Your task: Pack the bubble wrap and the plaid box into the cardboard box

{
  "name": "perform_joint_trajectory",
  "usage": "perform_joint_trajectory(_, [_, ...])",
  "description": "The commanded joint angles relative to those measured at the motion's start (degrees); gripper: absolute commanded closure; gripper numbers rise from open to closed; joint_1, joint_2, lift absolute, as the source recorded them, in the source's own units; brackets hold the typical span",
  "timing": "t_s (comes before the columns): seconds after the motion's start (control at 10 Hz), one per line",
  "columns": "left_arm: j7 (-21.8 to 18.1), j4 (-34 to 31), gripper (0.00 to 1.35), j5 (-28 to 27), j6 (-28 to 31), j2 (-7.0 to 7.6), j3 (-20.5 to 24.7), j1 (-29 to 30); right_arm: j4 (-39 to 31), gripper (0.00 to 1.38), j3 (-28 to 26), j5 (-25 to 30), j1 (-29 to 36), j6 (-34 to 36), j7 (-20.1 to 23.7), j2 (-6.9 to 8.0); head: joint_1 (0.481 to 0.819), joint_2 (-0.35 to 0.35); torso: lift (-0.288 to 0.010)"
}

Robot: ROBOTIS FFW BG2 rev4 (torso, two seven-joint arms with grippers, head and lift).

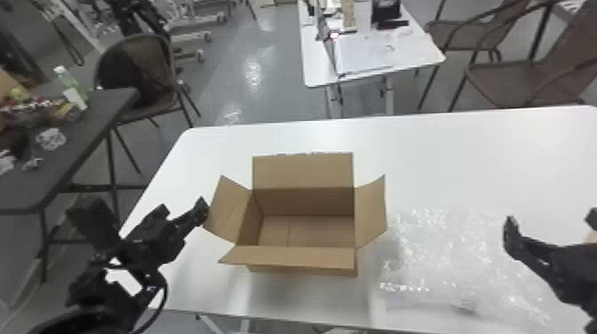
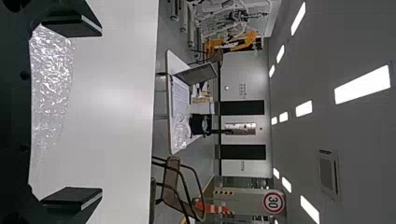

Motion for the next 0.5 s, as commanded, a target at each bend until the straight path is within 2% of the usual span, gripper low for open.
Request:
perform_joint_trajectory(0.0, [0.00, 0.17, 0.25, 1.22, 0.64, -0.15, -1.01, 0.19, 0.00, 0.09, 0.02, 0.00, -0.07, 0.16, 0.00, 0.00, 0.695, 0.254, -0.122])
perform_joint_trajectory(0.4, [0.00, 0.69, 0.25, 2.71, 1.52, -0.15, -2.95, 1.16, -0.09, 0.09, 0.02, -0.09, -0.07, 0.87, 0.00, 0.00, 0.695, 0.220, -0.122])
